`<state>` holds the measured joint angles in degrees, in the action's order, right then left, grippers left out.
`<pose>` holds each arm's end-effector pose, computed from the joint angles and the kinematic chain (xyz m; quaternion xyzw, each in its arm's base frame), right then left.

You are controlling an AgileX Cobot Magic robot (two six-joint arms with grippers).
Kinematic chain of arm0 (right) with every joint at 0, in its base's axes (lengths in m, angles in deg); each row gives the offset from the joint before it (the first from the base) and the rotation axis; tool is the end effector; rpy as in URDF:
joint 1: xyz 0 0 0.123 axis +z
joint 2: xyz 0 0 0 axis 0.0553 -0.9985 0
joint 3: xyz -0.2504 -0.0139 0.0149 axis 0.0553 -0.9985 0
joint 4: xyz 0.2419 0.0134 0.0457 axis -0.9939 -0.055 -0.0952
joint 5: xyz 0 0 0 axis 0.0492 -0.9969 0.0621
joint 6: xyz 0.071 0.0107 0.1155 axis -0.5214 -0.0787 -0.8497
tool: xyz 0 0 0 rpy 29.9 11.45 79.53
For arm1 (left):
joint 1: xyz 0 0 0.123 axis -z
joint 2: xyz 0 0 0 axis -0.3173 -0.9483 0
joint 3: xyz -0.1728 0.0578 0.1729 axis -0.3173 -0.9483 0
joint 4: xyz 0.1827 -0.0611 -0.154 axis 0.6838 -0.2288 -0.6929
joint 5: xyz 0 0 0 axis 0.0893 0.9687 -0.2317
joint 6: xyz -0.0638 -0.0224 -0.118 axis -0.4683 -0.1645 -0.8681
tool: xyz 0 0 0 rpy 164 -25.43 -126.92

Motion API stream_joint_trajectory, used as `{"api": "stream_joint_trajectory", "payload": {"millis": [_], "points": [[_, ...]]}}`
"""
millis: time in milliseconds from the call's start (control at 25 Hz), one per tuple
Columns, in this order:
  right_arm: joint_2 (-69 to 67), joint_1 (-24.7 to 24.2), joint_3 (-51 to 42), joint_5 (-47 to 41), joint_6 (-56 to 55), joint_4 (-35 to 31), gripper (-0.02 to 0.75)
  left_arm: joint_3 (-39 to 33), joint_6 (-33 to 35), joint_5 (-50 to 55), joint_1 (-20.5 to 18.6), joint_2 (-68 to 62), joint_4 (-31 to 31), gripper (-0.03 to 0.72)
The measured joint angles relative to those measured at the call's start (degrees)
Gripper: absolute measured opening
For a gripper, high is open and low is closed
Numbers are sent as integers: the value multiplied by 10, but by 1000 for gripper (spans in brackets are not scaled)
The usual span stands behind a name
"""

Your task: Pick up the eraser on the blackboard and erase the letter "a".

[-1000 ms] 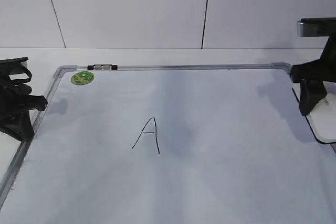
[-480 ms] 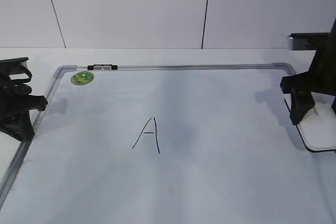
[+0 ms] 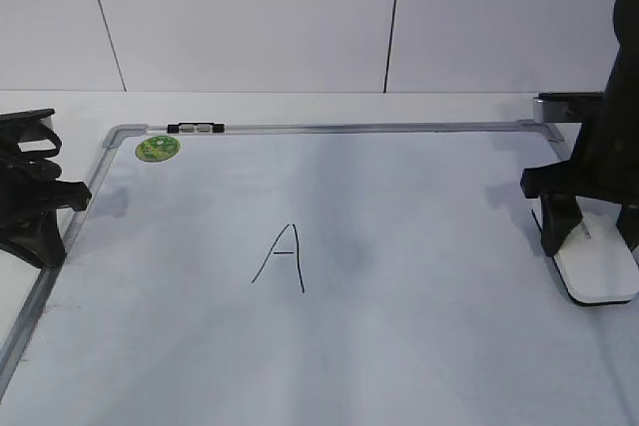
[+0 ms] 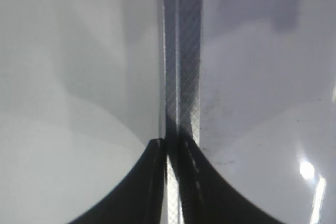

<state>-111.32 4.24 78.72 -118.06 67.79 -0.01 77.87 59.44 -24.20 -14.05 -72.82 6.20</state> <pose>0.3265 0.0347 0.1235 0.0184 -0.9992 0.0303 0.0165 0.3250 -0.0471 0.0779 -0.0196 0.9958 -0.0835 0.0325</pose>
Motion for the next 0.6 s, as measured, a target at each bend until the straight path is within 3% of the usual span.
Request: {"api": "stream_joint_trajectory", "payload": {"millis": [280, 600], "points": [[-2, -46, 0, 3, 11, -22, 540, 0, 0, 0, 0, 0, 0, 78], [-2, -51, 0, 6, 54, -54, 540, 0, 1, 0, 0, 0, -1, 85]]}}
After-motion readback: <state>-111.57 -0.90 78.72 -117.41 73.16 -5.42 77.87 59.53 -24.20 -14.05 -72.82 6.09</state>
